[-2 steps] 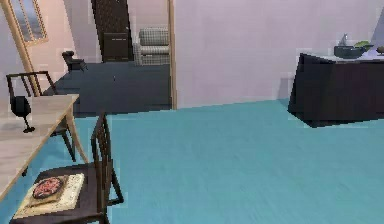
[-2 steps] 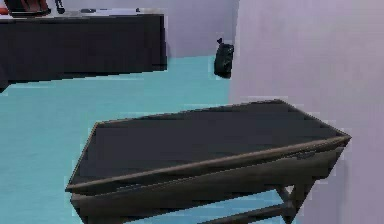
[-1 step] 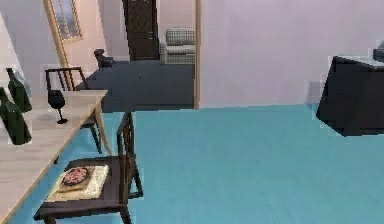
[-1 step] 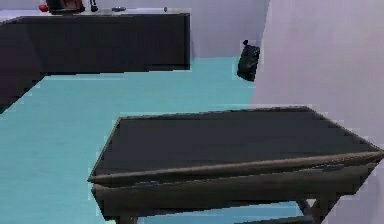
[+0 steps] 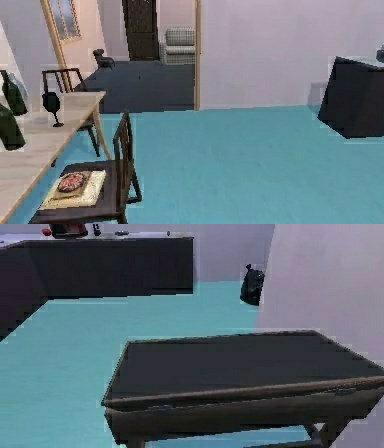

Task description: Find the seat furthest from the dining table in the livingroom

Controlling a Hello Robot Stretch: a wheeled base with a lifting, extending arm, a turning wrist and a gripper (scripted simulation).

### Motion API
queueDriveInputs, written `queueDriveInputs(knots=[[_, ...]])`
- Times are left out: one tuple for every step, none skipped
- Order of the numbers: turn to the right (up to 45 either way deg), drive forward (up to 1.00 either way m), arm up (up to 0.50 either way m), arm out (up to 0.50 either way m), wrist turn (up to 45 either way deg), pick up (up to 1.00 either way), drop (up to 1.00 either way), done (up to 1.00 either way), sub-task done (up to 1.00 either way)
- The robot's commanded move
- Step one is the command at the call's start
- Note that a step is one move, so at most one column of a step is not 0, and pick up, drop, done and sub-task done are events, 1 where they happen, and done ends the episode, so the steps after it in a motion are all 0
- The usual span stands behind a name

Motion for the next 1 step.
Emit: queueDriveInputs(knots=[[3.0, 0.0, 0.0, 0.0, 0.0, 0.0, 0.0, 0.0, 0.0]])
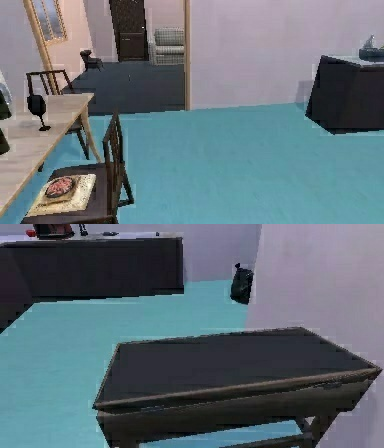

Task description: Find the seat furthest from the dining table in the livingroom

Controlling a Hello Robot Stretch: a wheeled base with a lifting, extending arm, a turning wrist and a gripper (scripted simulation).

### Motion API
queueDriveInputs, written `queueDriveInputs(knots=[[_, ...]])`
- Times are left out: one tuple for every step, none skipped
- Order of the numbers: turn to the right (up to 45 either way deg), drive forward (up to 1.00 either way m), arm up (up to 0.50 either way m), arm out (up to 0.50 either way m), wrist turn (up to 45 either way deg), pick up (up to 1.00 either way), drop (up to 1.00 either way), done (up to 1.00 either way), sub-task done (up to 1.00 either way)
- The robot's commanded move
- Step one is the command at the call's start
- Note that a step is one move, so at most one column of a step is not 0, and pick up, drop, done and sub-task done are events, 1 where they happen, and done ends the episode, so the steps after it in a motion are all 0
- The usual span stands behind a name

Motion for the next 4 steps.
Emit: queueDriveInputs(knots=[[0.0, 0.75, 0.0, 0.0, 0.0, 0.0, 0.0, 0.0, 0.0], [45.0, 0.0, 0.0, 0.0, 0.0, 0.0, 0.0, 0.0, 0.0], [21.0, 0.0, 0.0, 0.0, 0.0, 0.0, 0.0, 0.0, 0.0], [0.0, 0.05, 0.0, 0.0, 0.0, 0.0, 0.0, 0.0, 0.0]])
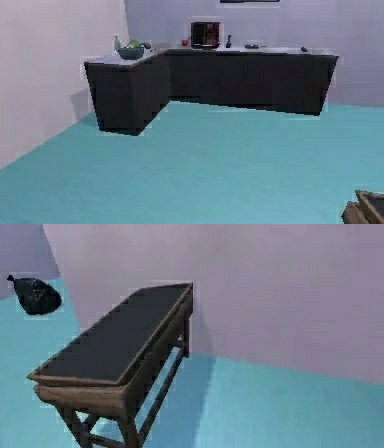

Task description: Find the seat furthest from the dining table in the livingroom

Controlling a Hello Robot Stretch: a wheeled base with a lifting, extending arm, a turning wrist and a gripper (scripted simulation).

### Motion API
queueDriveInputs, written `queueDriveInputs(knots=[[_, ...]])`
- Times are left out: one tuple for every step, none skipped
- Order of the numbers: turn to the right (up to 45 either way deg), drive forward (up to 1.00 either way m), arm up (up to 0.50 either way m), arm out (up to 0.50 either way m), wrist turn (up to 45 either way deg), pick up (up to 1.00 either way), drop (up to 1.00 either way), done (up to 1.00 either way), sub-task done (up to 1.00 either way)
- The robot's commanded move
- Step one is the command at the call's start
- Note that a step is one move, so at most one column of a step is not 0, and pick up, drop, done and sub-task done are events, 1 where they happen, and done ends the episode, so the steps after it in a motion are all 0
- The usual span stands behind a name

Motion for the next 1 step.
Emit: queueDriveInputs(knots=[[-42.0, 0.0, 0.0, 0.0, 0.0, 0.0, 0.0, 0.0, 0.0]])
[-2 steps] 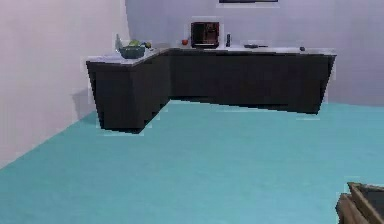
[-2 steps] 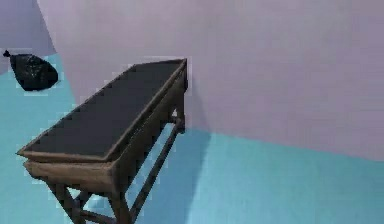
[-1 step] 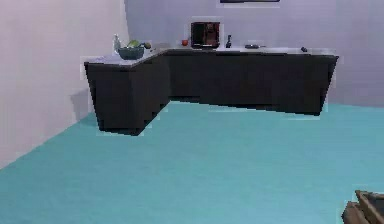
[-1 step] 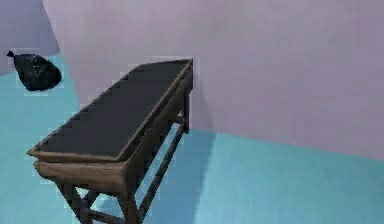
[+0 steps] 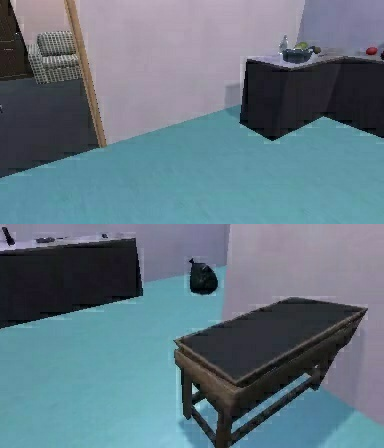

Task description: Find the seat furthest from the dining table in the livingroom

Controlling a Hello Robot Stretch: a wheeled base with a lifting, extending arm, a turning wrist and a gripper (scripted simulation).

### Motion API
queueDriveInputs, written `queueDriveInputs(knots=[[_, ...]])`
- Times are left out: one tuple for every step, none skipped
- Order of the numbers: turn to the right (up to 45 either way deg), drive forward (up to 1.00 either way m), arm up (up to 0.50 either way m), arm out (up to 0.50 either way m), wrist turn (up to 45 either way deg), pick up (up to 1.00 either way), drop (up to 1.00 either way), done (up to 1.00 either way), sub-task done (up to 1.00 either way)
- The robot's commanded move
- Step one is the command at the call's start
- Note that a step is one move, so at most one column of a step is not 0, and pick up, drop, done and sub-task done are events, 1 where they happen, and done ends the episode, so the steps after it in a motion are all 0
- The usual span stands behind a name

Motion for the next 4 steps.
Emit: queueDriveInputs(knots=[[0.0, 0.1, 0.0, 0.0, 0.0, 0.0, 0.0, 0.0, 0.0], [-42.0, 0.0, 0.0, 0.0, 0.0, 0.0, 0.0, 0.0, 0.0], [0.0, 1.0, 0.0, 0.0, 0.0, 0.0, 0.0, 0.0, 0.0], [0.0, 1.0, 0.0, 0.0, 0.0, 0.0, 0.0, 0.0, 0.0]])
